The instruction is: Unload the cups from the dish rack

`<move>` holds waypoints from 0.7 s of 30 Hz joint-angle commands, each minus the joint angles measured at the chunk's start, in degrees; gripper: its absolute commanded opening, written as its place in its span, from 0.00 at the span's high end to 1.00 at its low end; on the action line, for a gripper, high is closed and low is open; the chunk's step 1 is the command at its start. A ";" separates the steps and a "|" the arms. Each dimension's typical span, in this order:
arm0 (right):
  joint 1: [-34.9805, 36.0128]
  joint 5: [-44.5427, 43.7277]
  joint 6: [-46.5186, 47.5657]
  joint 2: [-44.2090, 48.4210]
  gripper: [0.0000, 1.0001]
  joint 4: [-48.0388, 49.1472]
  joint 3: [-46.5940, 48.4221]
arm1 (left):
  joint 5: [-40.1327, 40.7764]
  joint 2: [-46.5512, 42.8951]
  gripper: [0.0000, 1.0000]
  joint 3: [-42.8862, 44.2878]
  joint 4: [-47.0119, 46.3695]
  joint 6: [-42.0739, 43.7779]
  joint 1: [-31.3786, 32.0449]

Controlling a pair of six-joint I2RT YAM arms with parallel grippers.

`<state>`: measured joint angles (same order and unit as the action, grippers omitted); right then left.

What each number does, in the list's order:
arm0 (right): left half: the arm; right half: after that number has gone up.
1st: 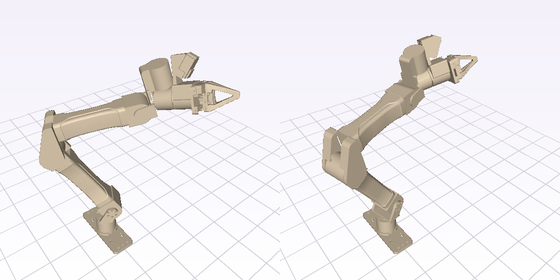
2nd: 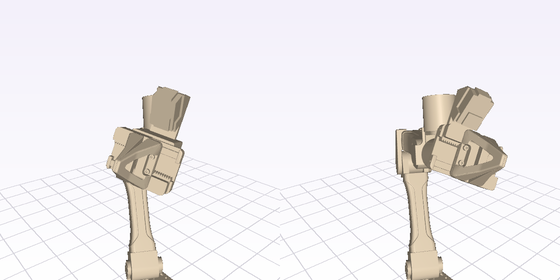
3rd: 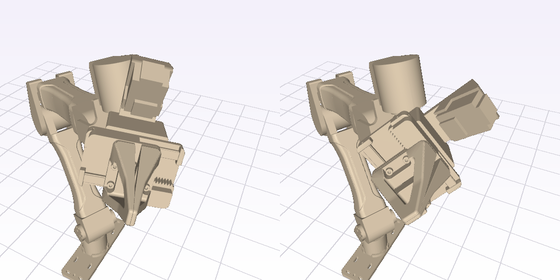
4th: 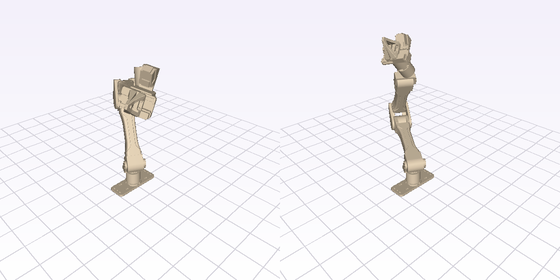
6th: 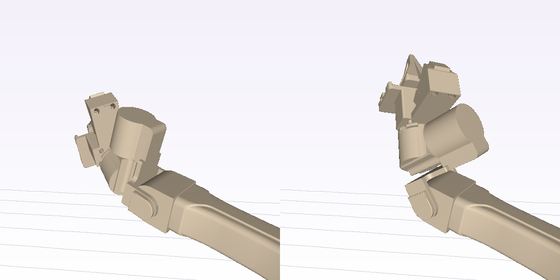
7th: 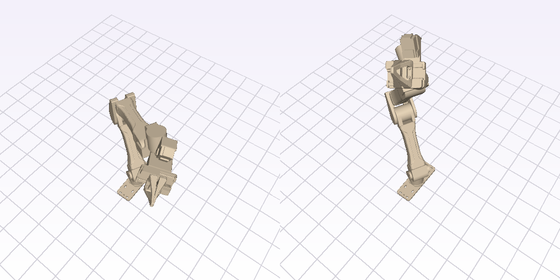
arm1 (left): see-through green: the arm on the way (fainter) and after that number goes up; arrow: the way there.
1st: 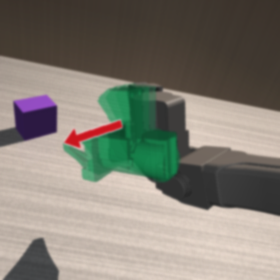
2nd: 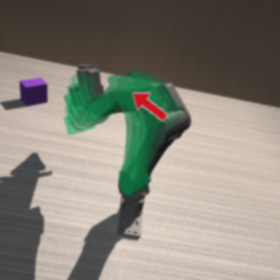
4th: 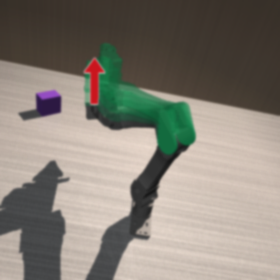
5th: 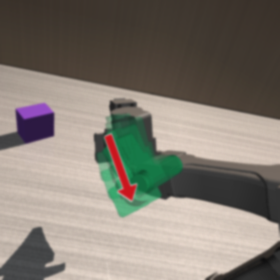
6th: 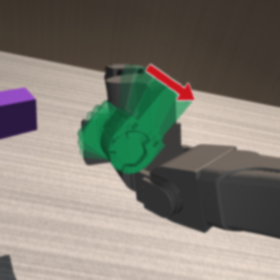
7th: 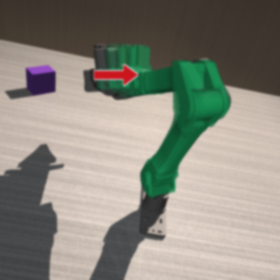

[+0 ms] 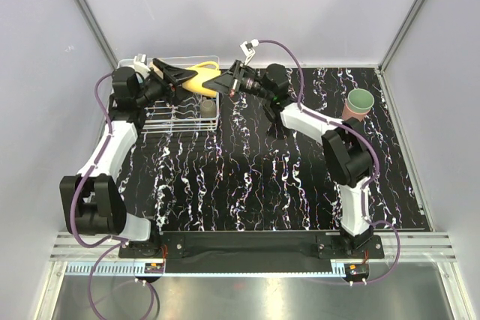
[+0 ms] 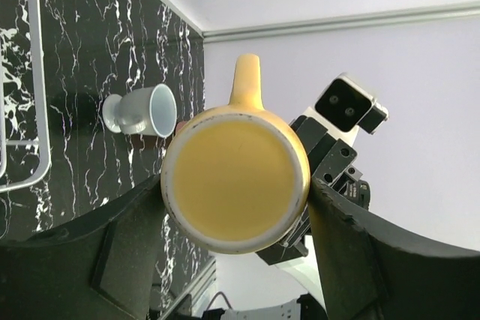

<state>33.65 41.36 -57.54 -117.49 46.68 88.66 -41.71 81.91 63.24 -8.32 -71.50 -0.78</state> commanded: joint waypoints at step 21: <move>3.88 -20.69 34.86 17.74 1.00 -66.32 1.67 | 23.25 -15.10 0.01 6.63 34.15 38.01 0.16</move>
<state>35.35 28.91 -30.46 -103.94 -4.91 83.13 -25.69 69.84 68.69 23.40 -39.29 -0.45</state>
